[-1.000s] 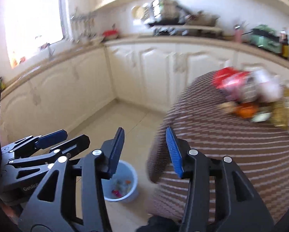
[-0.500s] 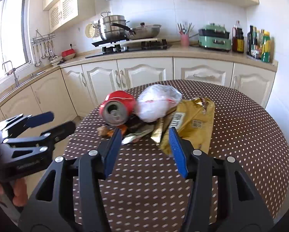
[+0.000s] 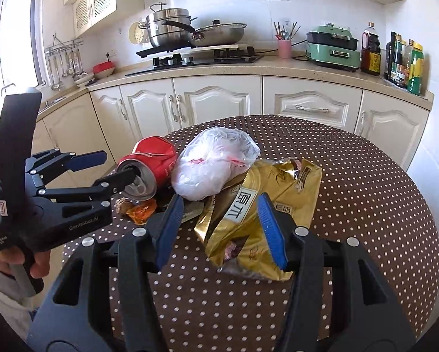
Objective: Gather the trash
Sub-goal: 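Grasp the red Coca-Cola can with the left tool while the right tool grasps the clear plastic bag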
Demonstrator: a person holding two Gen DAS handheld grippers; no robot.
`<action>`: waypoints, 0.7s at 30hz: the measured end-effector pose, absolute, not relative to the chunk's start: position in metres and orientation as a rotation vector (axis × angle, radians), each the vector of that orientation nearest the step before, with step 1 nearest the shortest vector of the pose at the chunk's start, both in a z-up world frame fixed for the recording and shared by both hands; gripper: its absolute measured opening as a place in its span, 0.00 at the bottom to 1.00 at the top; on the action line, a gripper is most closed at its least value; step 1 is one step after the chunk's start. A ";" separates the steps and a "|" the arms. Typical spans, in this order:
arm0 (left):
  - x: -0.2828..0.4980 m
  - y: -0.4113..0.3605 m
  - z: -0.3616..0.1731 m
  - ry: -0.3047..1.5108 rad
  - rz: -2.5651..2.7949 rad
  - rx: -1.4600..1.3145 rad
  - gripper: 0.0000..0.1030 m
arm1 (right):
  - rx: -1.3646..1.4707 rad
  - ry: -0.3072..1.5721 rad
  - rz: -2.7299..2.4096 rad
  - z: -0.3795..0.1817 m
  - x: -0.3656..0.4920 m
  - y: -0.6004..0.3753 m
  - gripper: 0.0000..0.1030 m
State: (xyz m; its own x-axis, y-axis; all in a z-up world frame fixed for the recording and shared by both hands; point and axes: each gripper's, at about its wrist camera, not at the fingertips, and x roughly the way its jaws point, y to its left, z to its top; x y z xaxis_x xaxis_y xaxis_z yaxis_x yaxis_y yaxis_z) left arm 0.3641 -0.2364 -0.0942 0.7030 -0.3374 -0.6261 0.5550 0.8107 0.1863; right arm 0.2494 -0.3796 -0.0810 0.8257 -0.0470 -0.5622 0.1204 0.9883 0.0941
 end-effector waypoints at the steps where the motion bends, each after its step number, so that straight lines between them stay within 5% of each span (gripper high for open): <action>1: 0.366 -0.238 -0.095 0.614 -0.514 0.383 0.48 | 0.127 0.599 -0.090 -0.082 0.252 -0.381 0.52; 6: 0.374 -0.246 -0.100 0.622 -0.562 0.391 0.30 | 0.129 0.621 -0.082 -0.083 0.266 -0.385 0.53; 9: 0.378 -0.247 -0.103 0.642 -0.589 0.374 0.02 | 0.104 0.627 -0.091 -0.082 0.274 -0.381 0.55; 15: 0.380 -0.239 -0.103 0.648 -0.620 0.324 0.01 | 0.065 0.645 -0.105 -0.077 0.296 -0.379 0.58; 18: 0.380 -0.227 -0.098 0.643 -0.631 0.255 0.13 | 0.050 0.663 -0.104 -0.076 0.309 -0.379 0.59; 20: 0.380 -0.216 -0.093 0.632 -0.627 0.210 0.51 | 0.045 0.672 -0.101 -0.076 0.317 -0.379 0.64; 21: 0.380 -0.214 -0.091 0.622 -0.617 0.197 0.54 | 0.043 0.683 -0.098 -0.077 0.323 -0.379 0.65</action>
State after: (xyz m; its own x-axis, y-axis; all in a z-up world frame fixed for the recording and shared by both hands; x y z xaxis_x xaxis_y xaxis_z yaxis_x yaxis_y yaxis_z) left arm 0.3804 -0.2136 -0.0914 0.6412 -0.4804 -0.5984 0.5947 0.8039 -0.0083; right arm 0.3229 -0.3787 -0.0769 0.7714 -0.0763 -0.6317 0.1046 0.9945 0.0076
